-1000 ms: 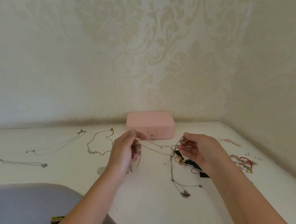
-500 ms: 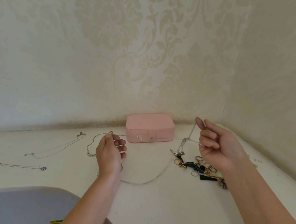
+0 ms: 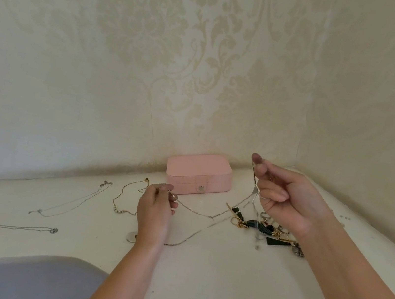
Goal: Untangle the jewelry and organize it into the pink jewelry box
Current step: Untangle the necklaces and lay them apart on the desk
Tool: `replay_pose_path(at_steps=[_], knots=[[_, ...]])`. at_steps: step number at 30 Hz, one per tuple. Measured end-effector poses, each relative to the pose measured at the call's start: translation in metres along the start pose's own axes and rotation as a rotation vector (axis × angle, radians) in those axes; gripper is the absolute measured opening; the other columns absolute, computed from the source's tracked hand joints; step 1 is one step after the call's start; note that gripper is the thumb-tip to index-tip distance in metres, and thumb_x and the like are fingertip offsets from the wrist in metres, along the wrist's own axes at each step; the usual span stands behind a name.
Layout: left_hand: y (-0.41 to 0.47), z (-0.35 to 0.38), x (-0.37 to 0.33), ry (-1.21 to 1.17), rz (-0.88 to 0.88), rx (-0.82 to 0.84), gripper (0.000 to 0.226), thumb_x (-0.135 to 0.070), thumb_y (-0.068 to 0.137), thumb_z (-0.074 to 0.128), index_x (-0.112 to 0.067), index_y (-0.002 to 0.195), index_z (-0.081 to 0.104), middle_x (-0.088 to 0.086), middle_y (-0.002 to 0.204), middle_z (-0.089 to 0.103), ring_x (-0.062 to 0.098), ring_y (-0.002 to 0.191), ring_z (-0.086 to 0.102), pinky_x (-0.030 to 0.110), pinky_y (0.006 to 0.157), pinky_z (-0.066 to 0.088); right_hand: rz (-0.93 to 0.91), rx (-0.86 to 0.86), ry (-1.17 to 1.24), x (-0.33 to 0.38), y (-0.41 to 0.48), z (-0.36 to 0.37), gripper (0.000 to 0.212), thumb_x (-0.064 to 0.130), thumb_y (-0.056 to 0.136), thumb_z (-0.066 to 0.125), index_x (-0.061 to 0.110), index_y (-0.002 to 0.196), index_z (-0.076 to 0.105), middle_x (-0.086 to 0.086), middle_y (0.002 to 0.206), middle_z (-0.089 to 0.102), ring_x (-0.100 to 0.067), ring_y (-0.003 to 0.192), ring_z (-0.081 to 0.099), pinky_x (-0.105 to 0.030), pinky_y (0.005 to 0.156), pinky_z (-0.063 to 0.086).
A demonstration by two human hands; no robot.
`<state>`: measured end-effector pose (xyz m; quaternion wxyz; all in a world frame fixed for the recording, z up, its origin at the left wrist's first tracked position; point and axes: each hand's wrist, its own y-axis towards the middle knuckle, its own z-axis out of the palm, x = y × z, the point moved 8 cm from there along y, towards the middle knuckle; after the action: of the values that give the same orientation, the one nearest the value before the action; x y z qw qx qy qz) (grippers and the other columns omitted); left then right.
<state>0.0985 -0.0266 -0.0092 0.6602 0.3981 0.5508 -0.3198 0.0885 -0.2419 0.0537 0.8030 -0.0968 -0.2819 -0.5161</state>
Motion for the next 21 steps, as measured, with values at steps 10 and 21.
replay_pose_path(at_steps=[10, 21], knots=[[-0.039, 0.045, -0.028, 0.367, 0.407, 0.386, 0.025, -0.004, 0.088, 0.055, -0.027, 0.095, 0.062, -0.015, 0.092, 0.065, -0.002, 0.088, 0.057, 0.006, 0.076, 0.040, 0.023, 0.064, -0.019, -0.009, -0.003, 0.018, 0.043, -0.002, 0.048, 0.083, -0.001, 0.089, 0.073, -0.005, 0.060, 0.053, -0.005, 0.036, 0.018, -0.013, 0.027, 0.027], [-0.074, 0.070, -0.028, 0.083, 0.267, 0.726, 0.010, -0.014, 0.087, 0.064, -0.018, 0.079, 0.068, -0.001, 0.065, 0.066, 0.010, 0.061, 0.059, 0.021, 0.063, 0.048, 0.014, -0.031, -0.065, -0.015, 0.002, 0.009, 0.020, 0.004, 0.065, 0.065, 0.001, 0.083, 0.072, -0.004, 0.060, 0.052, -0.005, 0.028, 0.028, -0.012, 0.026, 0.024]])
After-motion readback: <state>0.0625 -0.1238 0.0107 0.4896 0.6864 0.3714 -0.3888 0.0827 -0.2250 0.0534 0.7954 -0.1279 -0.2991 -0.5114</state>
